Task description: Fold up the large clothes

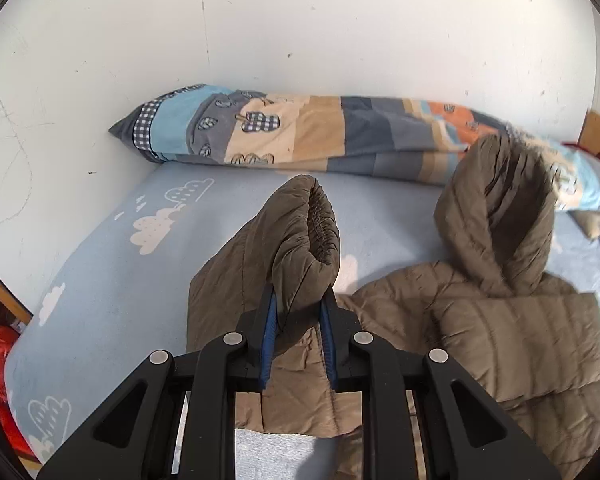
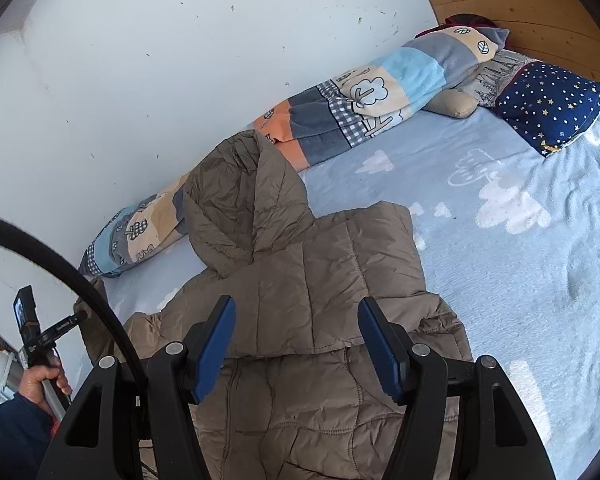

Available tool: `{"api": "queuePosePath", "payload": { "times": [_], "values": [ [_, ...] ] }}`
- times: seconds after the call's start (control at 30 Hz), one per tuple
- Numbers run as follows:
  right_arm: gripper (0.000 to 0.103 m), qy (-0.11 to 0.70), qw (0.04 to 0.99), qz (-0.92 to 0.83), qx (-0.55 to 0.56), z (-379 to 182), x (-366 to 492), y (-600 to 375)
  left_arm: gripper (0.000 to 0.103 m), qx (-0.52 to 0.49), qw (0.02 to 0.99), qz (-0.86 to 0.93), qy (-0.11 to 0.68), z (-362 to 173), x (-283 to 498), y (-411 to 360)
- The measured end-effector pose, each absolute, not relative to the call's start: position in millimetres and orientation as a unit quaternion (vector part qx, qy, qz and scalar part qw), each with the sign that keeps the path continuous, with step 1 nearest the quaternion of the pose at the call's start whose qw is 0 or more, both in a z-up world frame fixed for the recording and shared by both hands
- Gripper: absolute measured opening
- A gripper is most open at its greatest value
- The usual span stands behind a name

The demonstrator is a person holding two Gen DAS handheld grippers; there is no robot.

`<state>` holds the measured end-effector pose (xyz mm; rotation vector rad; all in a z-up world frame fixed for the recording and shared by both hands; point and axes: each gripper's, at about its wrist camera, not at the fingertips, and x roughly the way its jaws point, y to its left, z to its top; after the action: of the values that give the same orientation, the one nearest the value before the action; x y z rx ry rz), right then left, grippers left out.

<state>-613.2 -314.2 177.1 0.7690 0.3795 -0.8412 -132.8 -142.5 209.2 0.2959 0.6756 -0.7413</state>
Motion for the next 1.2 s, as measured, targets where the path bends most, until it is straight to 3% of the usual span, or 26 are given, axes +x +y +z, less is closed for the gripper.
{"api": "queuePosePath", "payload": {
  "times": [0.4,0.6,0.87,1.2],
  "values": [
    [0.069,0.149,0.817,-0.414,0.372,184,-634,-317,0.019,0.082,0.849,-0.443,0.278,353,-214,-158],
    [0.069,0.132,0.812,-0.422,0.381,186,-651,-319,0.019,0.065,0.816,-0.501,0.281,387,-273,-196],
    [0.069,0.111,0.804,-0.430,0.394,191,-679,-324,0.019,0.075,0.791,-0.527,0.301,363,-332,-254],
    [0.069,0.095,0.794,-0.445,0.403,194,-708,-329,0.019,0.101,0.758,-0.542,0.348,273,-387,-310]
  ]
}}
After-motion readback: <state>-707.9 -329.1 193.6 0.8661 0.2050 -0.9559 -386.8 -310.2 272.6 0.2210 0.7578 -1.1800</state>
